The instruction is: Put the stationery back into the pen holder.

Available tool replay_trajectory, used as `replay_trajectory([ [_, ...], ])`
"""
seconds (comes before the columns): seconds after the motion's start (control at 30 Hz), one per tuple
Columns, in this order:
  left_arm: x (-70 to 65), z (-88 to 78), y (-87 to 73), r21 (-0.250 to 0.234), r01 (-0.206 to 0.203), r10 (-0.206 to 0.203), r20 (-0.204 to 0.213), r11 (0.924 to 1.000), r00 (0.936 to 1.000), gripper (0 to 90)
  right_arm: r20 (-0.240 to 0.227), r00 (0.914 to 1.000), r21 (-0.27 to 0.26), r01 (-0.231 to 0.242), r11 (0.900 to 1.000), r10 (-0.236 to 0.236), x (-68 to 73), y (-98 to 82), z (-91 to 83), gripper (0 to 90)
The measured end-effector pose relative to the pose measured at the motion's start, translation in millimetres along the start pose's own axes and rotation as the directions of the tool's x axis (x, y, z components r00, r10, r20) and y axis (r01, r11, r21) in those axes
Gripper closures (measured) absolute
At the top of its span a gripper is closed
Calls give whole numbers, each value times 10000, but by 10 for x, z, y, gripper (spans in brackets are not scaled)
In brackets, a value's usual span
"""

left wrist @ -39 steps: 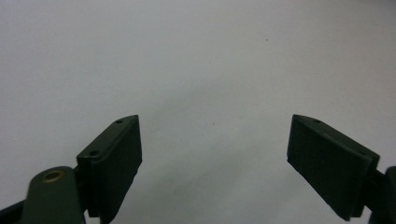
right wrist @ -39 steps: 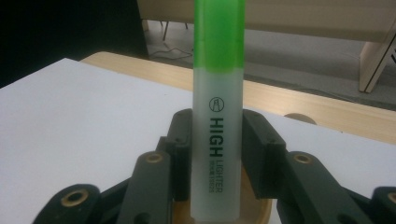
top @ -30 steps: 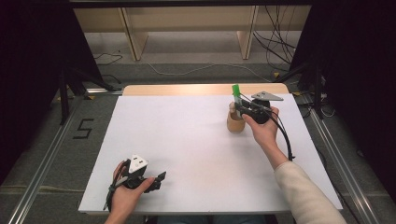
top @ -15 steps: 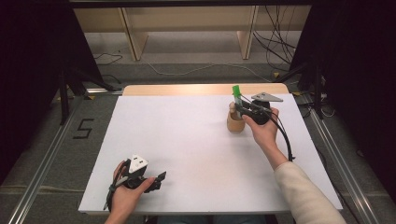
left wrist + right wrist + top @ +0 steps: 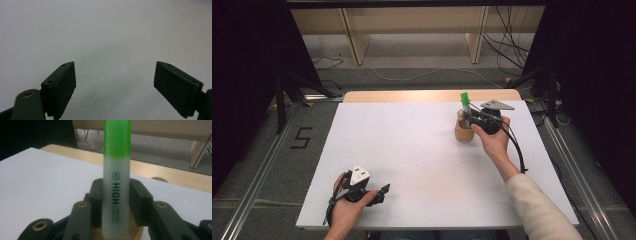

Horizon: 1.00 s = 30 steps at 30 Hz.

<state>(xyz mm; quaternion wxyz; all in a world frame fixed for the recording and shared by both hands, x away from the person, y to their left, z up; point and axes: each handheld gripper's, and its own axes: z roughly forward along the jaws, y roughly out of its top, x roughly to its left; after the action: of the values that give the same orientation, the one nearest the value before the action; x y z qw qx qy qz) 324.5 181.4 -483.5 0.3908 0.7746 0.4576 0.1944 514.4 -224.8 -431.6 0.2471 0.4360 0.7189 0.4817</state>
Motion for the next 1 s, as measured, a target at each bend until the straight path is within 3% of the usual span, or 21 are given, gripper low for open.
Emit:
replay_trajectory([
  [1.0, -3, 2, 1, -27, -11, 11, -8, 10000, 10000, 179, 1, 9999, 190, 136, 9997, -136, 5, -60, 24, 662],
])
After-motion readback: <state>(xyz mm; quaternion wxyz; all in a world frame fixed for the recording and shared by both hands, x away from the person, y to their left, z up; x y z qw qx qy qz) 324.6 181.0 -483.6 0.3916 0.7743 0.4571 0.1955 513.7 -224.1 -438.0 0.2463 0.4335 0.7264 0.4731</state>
